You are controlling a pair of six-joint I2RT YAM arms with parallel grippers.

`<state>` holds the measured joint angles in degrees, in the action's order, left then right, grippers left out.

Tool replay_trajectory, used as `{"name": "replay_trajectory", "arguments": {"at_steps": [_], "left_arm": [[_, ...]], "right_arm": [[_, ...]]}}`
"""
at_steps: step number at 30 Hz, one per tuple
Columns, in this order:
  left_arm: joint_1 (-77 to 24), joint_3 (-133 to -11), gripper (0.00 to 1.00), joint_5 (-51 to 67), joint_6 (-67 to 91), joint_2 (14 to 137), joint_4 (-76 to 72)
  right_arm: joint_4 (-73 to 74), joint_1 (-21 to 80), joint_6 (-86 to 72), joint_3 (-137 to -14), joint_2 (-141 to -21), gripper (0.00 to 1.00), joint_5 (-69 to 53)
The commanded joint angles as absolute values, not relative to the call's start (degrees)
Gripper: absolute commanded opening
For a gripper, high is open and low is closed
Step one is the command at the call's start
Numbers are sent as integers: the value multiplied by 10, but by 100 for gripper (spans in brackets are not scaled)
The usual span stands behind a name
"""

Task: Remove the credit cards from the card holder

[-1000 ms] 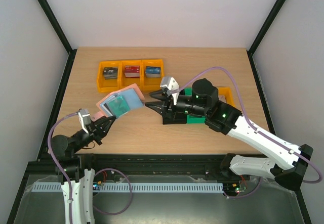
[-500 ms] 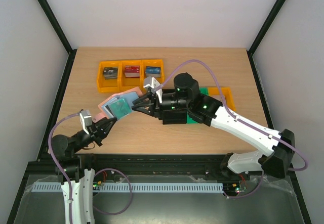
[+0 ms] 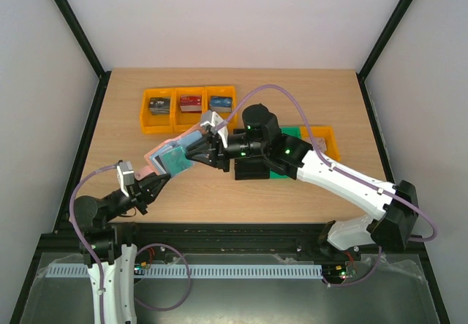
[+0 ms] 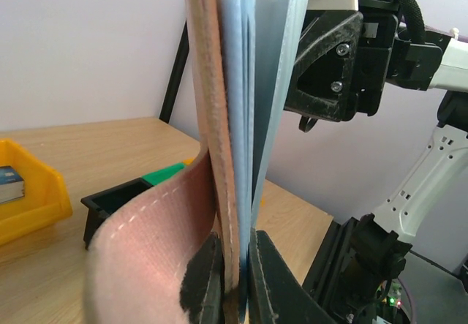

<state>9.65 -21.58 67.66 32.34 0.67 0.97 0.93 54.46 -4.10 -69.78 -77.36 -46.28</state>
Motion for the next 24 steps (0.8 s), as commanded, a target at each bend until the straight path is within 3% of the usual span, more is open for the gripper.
{"name": "replay_trajectory", "arguments": {"at_steps": [1, 14, 21, 24], "left_arm": [[96, -232, 2, 694, 316, -3, -16], [96, -231, 2, 699, 318, -4, -21], [96, -232, 2, 701, 322, -4, -24], [96, -232, 2, 702, 323, -4, -22]], "right_arm": [[-6, 545, -41, -720, -788, 20, -470], [-9, 546, -39, -729, -814, 20, -500], [-38, 545, -40, -723, -815, 2, -589], [-41, 543, -35, -713, -800, 2, -591]]}}
